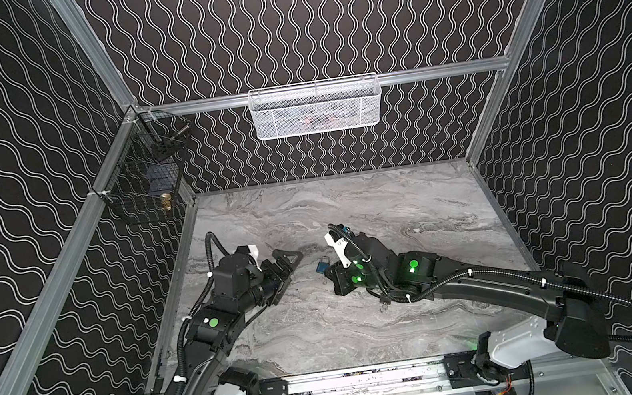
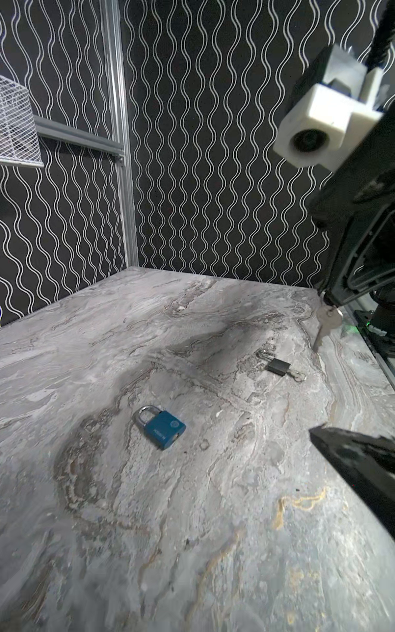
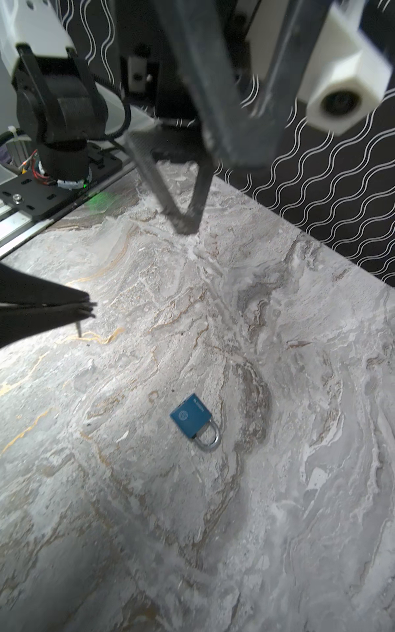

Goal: Unlock with the key

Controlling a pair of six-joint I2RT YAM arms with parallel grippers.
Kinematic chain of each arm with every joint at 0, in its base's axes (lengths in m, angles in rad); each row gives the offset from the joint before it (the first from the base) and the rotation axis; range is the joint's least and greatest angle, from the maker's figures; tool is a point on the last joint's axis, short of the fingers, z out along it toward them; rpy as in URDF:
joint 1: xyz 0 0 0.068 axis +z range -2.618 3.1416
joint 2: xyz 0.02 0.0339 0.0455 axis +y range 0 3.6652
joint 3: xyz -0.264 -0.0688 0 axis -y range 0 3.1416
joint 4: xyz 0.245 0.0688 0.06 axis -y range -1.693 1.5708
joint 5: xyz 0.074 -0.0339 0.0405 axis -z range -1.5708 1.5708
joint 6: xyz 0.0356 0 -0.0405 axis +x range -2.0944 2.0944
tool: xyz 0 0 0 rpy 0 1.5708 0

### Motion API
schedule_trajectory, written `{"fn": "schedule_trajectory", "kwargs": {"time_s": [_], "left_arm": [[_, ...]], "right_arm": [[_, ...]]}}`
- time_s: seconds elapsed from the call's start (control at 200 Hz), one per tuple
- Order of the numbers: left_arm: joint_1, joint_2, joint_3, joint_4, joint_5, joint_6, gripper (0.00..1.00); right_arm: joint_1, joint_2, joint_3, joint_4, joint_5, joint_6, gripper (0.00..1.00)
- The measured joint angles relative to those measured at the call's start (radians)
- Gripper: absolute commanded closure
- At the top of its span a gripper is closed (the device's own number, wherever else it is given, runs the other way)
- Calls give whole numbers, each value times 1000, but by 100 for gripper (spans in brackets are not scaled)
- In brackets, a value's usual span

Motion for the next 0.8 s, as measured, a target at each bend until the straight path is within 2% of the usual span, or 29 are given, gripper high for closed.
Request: {"fn": "schedule_trajectory", "kwargs": {"time_s": [0.39,0.801], "left_arm": [[-189,27,-23,130,-108,-137,1],[-246,6,-48,194,-219,-264,1]], "right_arm": [[44,-16,-35,181,62,18,100],[57,3,-53,333,65,13,100]]}}
